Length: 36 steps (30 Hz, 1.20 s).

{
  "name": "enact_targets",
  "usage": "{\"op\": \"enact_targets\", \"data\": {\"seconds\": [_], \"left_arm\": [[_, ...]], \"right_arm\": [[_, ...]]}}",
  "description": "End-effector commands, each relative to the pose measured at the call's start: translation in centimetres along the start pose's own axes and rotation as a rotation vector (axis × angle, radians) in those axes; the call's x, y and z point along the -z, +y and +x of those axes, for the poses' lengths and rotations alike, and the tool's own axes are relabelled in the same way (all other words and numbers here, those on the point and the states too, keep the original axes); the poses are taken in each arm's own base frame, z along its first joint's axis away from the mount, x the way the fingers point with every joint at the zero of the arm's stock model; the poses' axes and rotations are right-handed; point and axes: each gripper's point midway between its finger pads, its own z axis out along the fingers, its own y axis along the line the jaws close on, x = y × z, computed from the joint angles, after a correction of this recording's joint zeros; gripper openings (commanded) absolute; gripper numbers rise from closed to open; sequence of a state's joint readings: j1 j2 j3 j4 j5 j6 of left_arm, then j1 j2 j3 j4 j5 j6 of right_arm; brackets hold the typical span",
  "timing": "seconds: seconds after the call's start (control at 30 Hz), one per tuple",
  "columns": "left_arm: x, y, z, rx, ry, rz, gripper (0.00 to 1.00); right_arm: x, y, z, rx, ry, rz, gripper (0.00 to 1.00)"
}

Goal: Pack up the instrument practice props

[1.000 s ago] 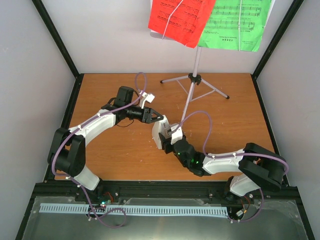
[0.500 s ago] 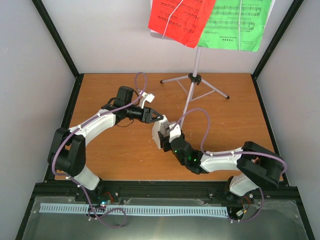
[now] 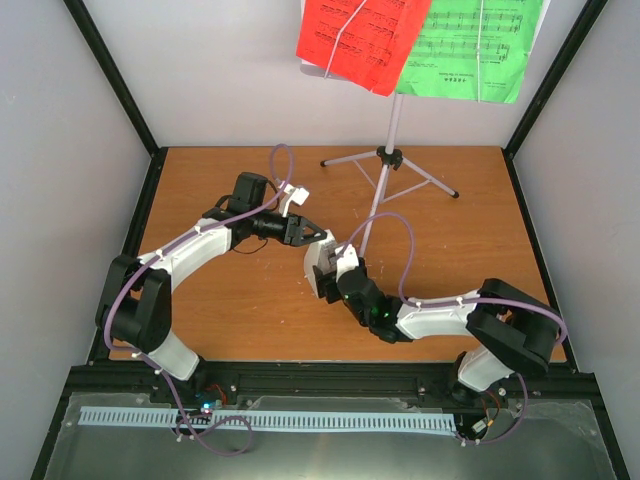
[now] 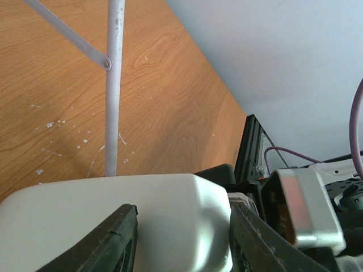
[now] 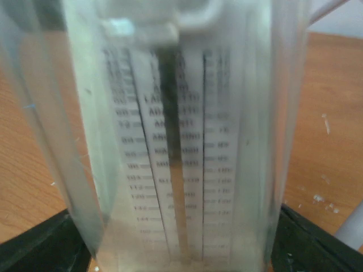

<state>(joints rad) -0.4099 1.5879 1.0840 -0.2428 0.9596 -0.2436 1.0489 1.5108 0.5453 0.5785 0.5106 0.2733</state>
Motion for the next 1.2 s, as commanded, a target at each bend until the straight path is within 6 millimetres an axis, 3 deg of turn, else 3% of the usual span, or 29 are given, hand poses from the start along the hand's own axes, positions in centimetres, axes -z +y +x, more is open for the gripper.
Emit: {"op": "enact_targets", "data": {"seconds": [0.0,0.1,0.37,0.53,0.6,0.7,0.9,1.17], "left_arm": [[-0.4,2.3,0.8,0.021,0.024,-0.073,0.46],[-0.2,2.5,0.6,0.014,0.017,-0.101,0.52],[1.2,2.5,-0.8,-0.039,-0.045,-0.202,0.73],[3.5,2.4,-2.6,-0.089,-0.135,-0.303,0.93],[4.5,1.7,-3.3,-0.138,-0.171,-0.322,0.98],[5.1,0.0,-3.4,-0.236,-0.190,-0.295,0.99],[3.2,-2.4,-2.1,-0.336,-0.122,-0.203,0.99],[0.5,-2.8,-0.8,-0.421,-0.042,-0.249,0.99]], "right_arm": [[-0.4,0.1,1.6,0.017,0.065,-0.020,0.88],[0.1,0.0,1.1,0.030,0.050,-0.025,1.00],[2.9,-0.7,0.2,0.119,0.020,-0.073,1.00],[5.8,-0.5,-0.5,0.190,0.011,-0.185,1.00],[6.8,-1.1,-1.1,0.180,-0.003,-0.207,1.00],[7.8,-3.8,-2.8,0.119,-0.050,-0.184,1.00],[9.7,-8.4,-5.7,0.033,-0.159,-0.106,1.00],[10.3,-9.6,-5.2,-0.040,-0.189,-0.090,1.00]]}}
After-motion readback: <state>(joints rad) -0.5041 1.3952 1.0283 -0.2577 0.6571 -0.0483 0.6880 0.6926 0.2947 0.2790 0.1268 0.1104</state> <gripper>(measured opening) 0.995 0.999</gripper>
